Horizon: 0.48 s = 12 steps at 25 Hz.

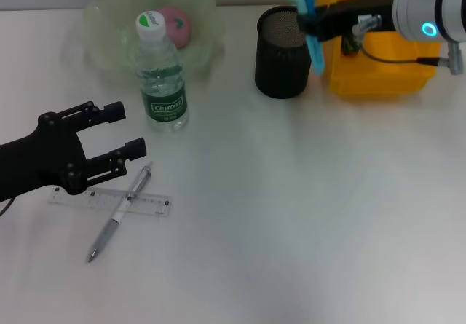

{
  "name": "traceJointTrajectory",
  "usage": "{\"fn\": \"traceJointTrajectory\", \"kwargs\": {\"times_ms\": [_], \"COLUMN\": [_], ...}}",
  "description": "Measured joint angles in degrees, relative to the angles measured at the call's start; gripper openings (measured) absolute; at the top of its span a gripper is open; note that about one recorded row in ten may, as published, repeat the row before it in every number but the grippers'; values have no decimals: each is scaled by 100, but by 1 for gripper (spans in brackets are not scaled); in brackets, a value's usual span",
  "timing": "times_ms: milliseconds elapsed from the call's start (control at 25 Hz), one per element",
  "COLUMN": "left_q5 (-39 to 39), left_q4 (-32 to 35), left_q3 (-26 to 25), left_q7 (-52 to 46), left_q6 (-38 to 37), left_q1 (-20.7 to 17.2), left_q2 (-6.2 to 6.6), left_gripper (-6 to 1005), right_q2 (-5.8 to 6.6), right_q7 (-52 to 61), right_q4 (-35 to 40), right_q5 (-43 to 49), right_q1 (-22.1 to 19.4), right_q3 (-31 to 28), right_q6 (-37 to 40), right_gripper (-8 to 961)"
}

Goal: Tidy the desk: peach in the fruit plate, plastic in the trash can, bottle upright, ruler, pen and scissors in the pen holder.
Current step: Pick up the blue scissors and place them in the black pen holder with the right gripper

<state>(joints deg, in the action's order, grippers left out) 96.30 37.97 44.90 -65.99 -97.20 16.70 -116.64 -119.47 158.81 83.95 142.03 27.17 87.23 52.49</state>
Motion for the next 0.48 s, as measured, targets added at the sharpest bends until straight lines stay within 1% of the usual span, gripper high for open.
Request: {"fn": "traceJointTrajectory", "kwargs": {"times_ms": [40,160,200,240,360,400,480], "left_q5": [0,0,10,10,19,23,23], "left_q4": [0,0,0,0,0,0,0], "left_q3": [-5,-45,-96,-96,-129,-141,-143], "left_q7": [0,0,0,0,0,4,5], "left_q6": [0,0,0,0,0,12,23], "left_q1": [-3,-8,-8,-8,-6,3,5], "left_q2": [0,-1,-13,-13,-23,-27,-27], "left_gripper": [656,656,655,655,655,655,655], "right_q2": [0,4,5,5,6,5,4], "right_q7": [0,-1,-2,-2,-4,-9,-11], "right_q4": [0,-178,-297,-297,-438,-516,-547], "right_q5": [0,-45,-53,-53,-54,-54,-54], "right_q1": [0,-47,-60,-60,-84,-114,-123], "right_q3": [0,87,162,162,331,461,510], "right_q6": [0,-484,-789,-789,-1225,-1515,-1635], "right_gripper": [275,278,279,281,284,285,288]}}
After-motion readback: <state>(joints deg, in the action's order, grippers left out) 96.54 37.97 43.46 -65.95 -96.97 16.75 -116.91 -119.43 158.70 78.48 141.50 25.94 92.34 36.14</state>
